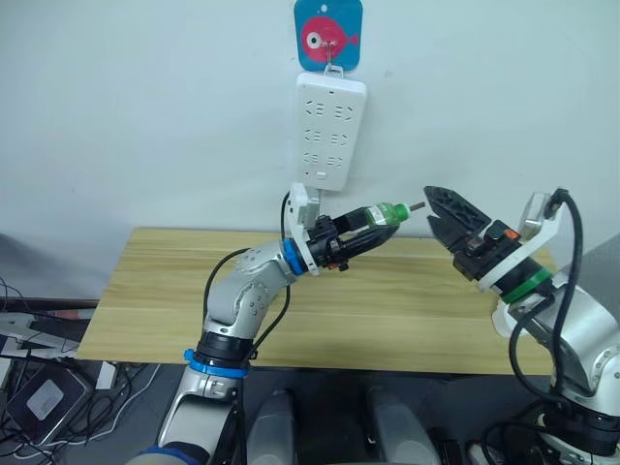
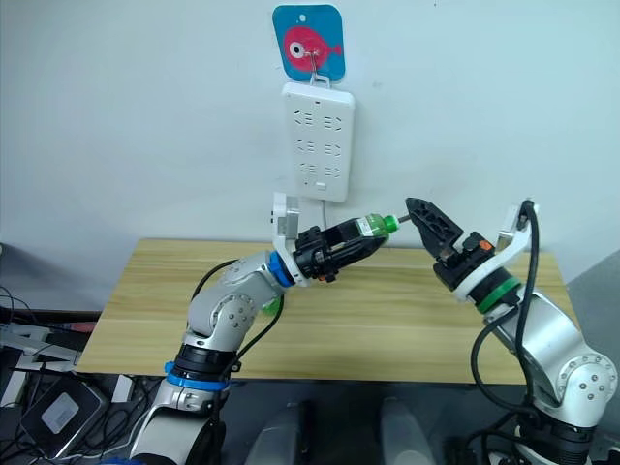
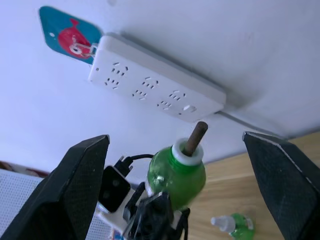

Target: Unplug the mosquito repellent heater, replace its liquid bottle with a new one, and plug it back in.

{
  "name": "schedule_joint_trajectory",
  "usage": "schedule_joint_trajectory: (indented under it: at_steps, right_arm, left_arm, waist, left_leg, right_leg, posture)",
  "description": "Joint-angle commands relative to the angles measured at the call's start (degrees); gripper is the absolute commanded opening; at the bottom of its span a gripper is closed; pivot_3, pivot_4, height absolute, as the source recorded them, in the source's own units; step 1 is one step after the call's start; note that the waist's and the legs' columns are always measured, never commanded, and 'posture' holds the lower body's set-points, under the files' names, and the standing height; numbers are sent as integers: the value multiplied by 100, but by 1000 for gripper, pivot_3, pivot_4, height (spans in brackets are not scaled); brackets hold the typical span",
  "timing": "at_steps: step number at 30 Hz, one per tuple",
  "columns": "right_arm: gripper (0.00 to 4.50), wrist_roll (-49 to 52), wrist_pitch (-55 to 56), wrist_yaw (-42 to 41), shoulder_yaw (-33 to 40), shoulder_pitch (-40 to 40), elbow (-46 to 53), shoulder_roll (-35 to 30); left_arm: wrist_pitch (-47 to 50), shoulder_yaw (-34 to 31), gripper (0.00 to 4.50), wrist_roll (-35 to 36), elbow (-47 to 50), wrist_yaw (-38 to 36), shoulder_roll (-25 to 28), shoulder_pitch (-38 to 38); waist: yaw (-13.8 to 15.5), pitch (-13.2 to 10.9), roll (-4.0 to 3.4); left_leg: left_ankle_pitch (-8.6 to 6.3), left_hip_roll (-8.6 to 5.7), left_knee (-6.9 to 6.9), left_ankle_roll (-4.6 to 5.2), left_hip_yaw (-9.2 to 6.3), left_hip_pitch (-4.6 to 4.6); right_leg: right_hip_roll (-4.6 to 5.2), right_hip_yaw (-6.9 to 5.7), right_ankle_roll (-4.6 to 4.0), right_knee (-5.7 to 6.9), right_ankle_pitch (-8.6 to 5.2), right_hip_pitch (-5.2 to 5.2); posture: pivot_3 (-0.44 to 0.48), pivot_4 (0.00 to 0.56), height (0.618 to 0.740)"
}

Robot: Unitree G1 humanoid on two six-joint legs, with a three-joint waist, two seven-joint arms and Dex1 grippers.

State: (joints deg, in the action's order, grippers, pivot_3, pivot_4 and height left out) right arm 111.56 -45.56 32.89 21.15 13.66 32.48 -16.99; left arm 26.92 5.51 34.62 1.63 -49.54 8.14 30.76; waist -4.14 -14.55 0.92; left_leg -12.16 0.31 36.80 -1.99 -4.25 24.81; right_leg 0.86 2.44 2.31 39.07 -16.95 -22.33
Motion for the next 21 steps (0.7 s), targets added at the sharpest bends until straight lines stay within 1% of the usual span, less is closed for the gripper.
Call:
schedule_joint_trajectory:
  at_steps: [1, 3, 9, 10, 12, 14, 15, 19, 20, 21]
  right_arm:
    - [4466, 144, 522, 213, -341, -6, 290, -136]
    - [4466, 144, 713, 280, -536, 23, 336, -165]
    - [4466, 143, 1134, 400, -959, 165, 341, -243]
    - [4304, 143, 1176, 397, -1005, 154, 349, -263]
    - [3907, 144, 1303, 426, -1080, 105, 401, -226]
    - [3255, 144, 1376, 407, -1153, 35, 494, -220]
    - [2816, 144, 1401, 391, -1190, 12, 534, -228]
    - [1378, 144, 1529, 413, -1280, -13, 594, -266]
    - [1043, 144, 1545, 413, -1298, -16, 596, -291]
    - [855, 144, 1569, 413, -1317, -17, 600, -301]
  left_arm:
    - [-188, 77, 2251, -59, 363, 40, -73, -9]
    - [-173, 56, 2251, -41, 379, 151, -137, 36]
    - [-104, 209, 2251, -16, 619, 169, -147, -91]
    - [-93, 231, 2251, -14, 657, 183, -154, -116]
    - [-77, 269, 2251, -16, 723, 209, -166, -160]
    - [-64, 297, 2251, -15, 778, 230, -171, -201]
    - [-58, 305, 2251, -14, 797, 250, -175, -214]
    - [-56, 342, 2251, -28, 821, 302, -196, -227]
    - [-57, 352, 2251, -37, 821, 308, -204, -230]
    - [-56, 356, 2251, -41, 820, 309, -207, -231]
  waist:
    - [-3, 1, -1]
    - [-7, 1, -1]
    - [-9, 2, -4]
    - [-9, 3, -4]
    - [-9, 3, -4]
    - [-7, 3, -4]
    - [-7, 3, -4]
    - [-7, 4, -5]
    - [-7, 4, -6]
    - [-7, 5, -6]
  left_leg:
    - [0, 3, -1, 0, 0, 0]
    - [0, 10, -2, 0, 1, 0]
    - [0, 14, -1, 0, 0, 0]
    - [0, 14, -1, 0, 0, 0]
    - [0, 14, -2, 0, 1, 0]
    - [0, 14, -2, 0, 1, 0]
    - [0, 14, -2, 0, 0, 0]
    - [0, 14, -1, 0, 1, 0]
    - [0, 14, -1, 0, 0, 0]
    - [0, 14, -1, 0, 0, -1]
  right_leg:
    - [-3, 1, 0, 0, 0, 0]
    - [-11, 1, -1, -2, 0, -1]
    - [-16, 2, -1, -1, 0, -1]
    - [-16, 3, -1, -2, 0, -1]
    - [-16, 3, -1, -2, 0, -1]
    - [-16, 3, -1, -3, 0, -1]
    - [-16, 3, -1, -3, 0, -1]
    - [-16, 4, -1, -2, 0, -1]
    - [-16, 3, -1, -1, 0, -1]
    - [-16, 3, -1, -1, 0, -1]
  posture:
    - [-100, 208, 740]
    - [-100, 208, 740]
    - [-98, 201, 740]
    - [-98, 201, 740]
    - [-98, 201, 740]
    - [-98, 201, 740]
    - [-98, 201, 740]
    - [-98, 201, 740]
    - [-98, 201, 740]
    - [-98, 202, 740]
